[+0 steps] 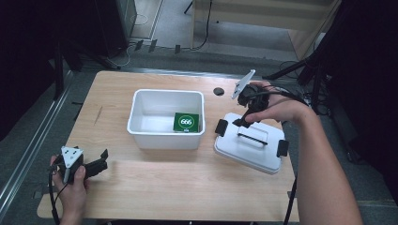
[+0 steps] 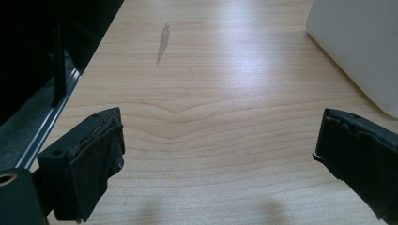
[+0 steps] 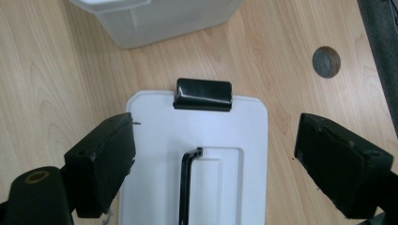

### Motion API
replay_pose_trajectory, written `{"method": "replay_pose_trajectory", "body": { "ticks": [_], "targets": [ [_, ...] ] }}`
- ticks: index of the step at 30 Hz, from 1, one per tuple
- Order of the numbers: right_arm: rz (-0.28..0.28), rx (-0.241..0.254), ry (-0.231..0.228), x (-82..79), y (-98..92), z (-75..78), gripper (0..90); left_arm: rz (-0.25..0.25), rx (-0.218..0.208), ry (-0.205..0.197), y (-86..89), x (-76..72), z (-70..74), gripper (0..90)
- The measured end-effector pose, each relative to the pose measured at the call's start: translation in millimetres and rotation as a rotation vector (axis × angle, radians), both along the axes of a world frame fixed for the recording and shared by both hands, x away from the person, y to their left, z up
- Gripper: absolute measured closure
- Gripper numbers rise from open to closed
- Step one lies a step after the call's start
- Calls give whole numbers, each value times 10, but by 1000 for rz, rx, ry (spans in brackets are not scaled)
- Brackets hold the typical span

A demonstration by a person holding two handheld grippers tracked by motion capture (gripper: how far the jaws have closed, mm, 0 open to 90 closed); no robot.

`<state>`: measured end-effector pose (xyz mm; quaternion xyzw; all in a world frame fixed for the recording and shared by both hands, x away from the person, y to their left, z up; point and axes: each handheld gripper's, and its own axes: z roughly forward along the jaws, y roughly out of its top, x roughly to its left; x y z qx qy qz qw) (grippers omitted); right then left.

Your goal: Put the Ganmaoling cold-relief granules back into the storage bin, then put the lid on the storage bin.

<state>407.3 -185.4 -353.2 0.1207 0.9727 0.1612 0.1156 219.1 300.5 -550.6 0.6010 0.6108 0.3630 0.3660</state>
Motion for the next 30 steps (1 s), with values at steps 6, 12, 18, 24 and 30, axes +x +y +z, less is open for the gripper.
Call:
{"method": "replay_pose_trajectory", "body": {
  "ticks": [6, 12, 18, 24, 30],
  "targets": [
    [-23, -8, 6, -38, -155, -105, 130, 1, -1, 1, 1, -4, 0, 23],
    [-42, -16, 19, -83, -306, -256, 136, 3, -2, -1, 1, -5, 0, 23],
    [-72, -17, 44, -122, -466, -432, 148, 2, -3, -1, 3, -6, 0, 23],
    [-80, -34, 34, -174, -588, -597, 172, 4, 0, -2, -2, -5, -1, 23],
    [-122, -55, 31, -194, -704, -761, 189, 3, 2, -3, -5, -5, -1, 23]
  ]
}}
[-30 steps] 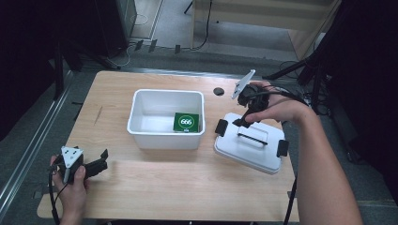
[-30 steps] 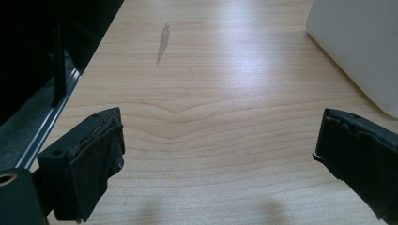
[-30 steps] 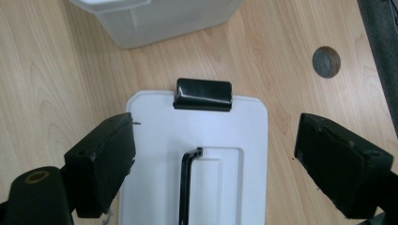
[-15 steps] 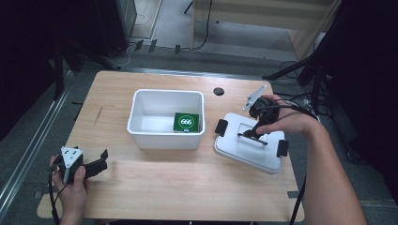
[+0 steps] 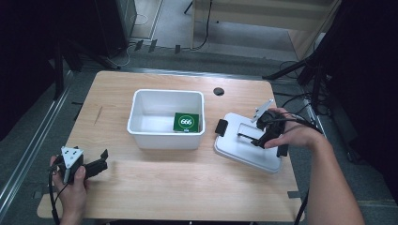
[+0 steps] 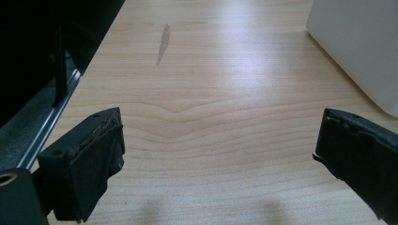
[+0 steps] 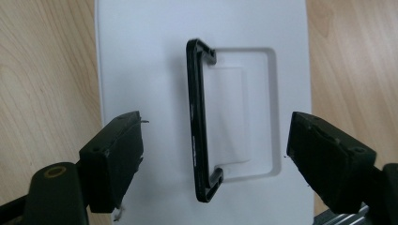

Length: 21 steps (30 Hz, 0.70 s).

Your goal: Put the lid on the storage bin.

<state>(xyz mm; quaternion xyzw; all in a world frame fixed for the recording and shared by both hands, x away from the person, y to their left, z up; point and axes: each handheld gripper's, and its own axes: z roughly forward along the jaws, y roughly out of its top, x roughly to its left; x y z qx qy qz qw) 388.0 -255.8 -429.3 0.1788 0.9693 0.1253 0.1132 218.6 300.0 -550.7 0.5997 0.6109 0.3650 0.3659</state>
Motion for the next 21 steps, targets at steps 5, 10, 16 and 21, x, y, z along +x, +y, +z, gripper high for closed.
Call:
{"method": "replay_pose_trajectory", "body": {
  "ticks": [5, 10, 16, 21],
  "targets": [
    [-13, -17, -22, -33, -67, -119, 242, 3, -3, -2, 1, -4, 1, 23],
    [-15, -24, -15, -55, -89, -225, 303, 2, -1, 0, 2, -1, 0, 23],
    [-6, -24, -7, -50, -84, -324, 398, 2, -1, 0, 0, 0, 0, 23],
    [-14, -22, -15, -25, -83, -357, 483, 2, -1, 0, 0, 0, 0, 23]
  ]
}}
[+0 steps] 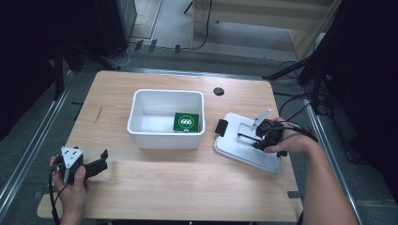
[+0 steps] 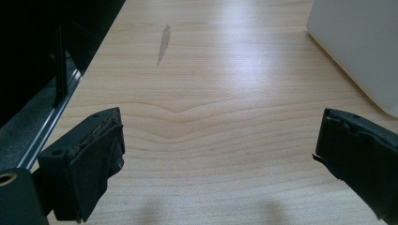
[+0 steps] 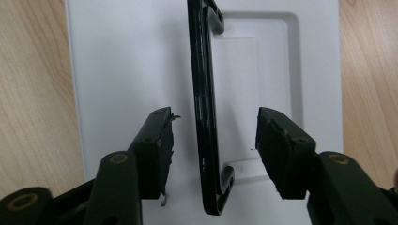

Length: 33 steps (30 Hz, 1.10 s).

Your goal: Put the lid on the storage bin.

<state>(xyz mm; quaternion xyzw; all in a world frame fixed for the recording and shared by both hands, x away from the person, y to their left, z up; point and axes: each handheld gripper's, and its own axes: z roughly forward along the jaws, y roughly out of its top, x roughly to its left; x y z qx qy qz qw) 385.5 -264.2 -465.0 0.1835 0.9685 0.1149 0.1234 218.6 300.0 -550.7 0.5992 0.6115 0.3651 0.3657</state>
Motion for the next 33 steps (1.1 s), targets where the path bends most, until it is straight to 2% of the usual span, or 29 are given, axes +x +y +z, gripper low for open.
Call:
{"method": "replay_pose_trajectory", "body": {
  "ticks": [5, 14, 20, 21, 23, 25, 33],
  "targets": [
    [-15, 23, -7, 28, -21, 29, 571, 0, 0, 0, 0, 0, 0, 23],
    [-13, 19, 11, 78, -4, 60, 741, -1, 3, 2, -1, 0, 1, 23],
    [6, -12, 47, 116, 54, 56, 800, 0, -1, 0, 0, 0, 0, 23],
    [16, -23, 39, 124, 62, 55, 828, 0, 0, 1, 0, 0, 0, 23],
    [15, -36, 28, 137, 73, 65, 843, 0, 0, 0, -1, 0, 0, 23],
    [28, -37, 37, 146, 86, 77, 850, 0, -1, 0, 1, 0, 0, 23],
    [58, -23, 29, 159, 116, 198, 854, -1, 0, 0, 1, 1, 0, 23]
  ]
}}
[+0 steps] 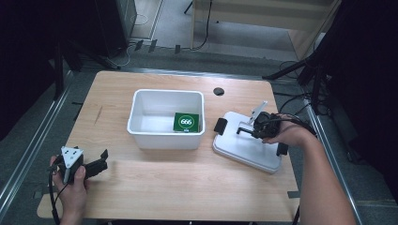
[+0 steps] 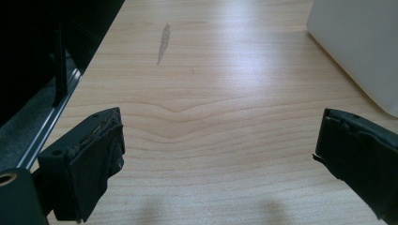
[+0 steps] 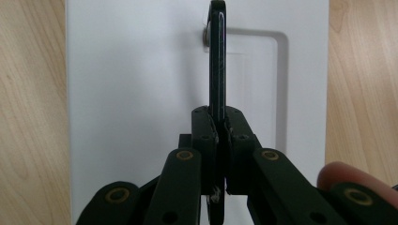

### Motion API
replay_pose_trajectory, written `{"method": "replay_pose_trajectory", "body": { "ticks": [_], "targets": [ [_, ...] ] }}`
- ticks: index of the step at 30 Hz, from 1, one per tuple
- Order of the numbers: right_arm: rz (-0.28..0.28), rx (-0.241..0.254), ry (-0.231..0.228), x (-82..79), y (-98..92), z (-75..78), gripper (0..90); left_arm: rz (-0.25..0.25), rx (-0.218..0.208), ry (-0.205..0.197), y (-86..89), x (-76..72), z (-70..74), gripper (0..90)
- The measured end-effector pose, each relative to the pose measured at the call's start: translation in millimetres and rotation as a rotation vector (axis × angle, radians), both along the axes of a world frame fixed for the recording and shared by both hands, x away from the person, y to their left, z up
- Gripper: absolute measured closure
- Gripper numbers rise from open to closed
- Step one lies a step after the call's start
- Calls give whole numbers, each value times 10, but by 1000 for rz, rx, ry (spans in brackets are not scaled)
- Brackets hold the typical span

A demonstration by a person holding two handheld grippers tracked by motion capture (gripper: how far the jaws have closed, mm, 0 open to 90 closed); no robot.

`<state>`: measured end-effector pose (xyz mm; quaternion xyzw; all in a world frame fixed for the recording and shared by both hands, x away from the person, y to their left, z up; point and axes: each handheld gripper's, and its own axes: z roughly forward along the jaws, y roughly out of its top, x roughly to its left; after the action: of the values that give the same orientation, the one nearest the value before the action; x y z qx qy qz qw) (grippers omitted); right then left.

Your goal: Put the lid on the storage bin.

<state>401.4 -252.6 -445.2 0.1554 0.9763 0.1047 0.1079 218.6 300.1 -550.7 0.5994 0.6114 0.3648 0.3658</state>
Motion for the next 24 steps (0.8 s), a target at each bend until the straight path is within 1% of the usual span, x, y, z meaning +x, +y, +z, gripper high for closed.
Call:
{"method": "replay_pose_trajectory", "body": {
  "ticks": [4, 6, 9, 12, 17, 20, 24],
  "targets": [
    [15, 5, 0, 1, -8, 105, 855, -1, 1, 0, -1, 0, 0, 23],
    [23, -3, 0, 3, -8, 166, 855, -1, 1, -1, -1, 0, 0, 23],
    [33, -6, -8, 7, -4, 257, 854, -1, 1, 1, 0, 0, 1, 23],
    [41, 2, -15, 9, 0, 344, 854, -1, 2, 0, -1, 0, 0, 23],
    [66, -22, -20, 5, 30, 491, 855, -1, 1, 0, -1, 0, 0, 23],
    [78, -21, -24, -6, 43, 577, 855, -1, 0, 0, 0, 0, 0, 23],
    [88, -8, -38, -12, 42, 707, 855, -1, 0, 1, 0, 0, 0, 23]
  ]
}}
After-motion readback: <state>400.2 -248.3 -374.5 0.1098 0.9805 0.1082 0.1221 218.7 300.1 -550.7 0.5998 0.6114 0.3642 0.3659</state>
